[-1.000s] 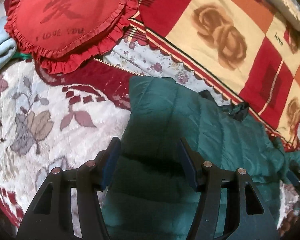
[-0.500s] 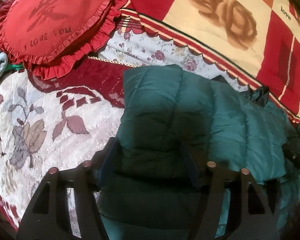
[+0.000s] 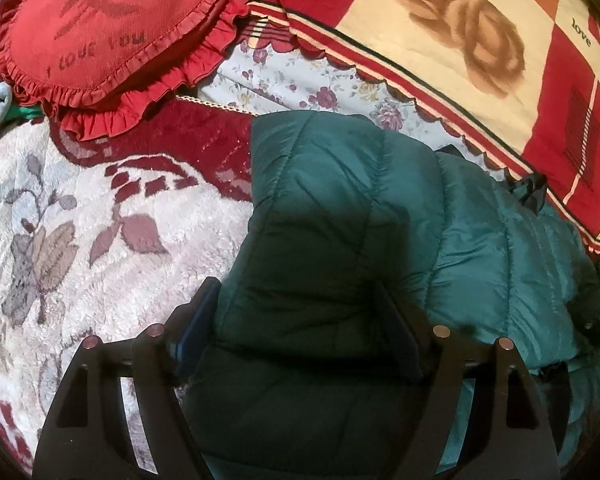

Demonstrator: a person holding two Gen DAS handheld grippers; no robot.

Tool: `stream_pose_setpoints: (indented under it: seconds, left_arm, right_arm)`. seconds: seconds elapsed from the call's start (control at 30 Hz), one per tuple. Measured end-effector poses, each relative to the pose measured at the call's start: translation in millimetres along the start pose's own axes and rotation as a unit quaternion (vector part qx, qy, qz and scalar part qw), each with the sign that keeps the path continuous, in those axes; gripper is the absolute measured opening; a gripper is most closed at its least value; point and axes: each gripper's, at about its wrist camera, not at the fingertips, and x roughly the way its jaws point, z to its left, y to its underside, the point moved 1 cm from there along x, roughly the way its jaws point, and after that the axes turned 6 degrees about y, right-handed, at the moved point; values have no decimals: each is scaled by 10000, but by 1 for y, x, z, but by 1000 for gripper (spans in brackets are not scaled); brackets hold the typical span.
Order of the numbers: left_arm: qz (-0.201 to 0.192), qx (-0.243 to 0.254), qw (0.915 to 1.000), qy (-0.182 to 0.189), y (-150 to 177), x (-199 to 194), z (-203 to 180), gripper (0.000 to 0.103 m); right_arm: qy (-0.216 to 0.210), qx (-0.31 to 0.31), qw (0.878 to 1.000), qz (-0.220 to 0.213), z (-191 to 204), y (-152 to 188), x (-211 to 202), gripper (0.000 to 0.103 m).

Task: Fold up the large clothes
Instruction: 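Lay the sleeve on the jacket body and open the left tool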

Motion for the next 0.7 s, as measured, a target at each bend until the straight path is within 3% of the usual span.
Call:
stream_pose_setpoints:
  seconds: [0.13,0.23,0.37,0.53,0.7]
  left_arm:
    - [-17,-4,10000,-15,1,0,1,79]
    - [-37,-9,10000,16,2,-3,1,79]
    - [-135,-21,9995,268,0,-24,2,79]
    - [-487,-56,9969,620,-5,-55,-9,79]
    - [-256,236,9979,541,-7,-42,-35,79]
  right_arm:
    - [-216,171,9992,-286,-3,12,-28,71]
    - [-137,212,9986,-458,-8,18,-37,71]
    - [100,136,9998,63,-16,23,-10,72]
    - [76,161,9998,-65,-18,24,-9,73]
    - [140,54,9998,-131,-15,27,-4,77]
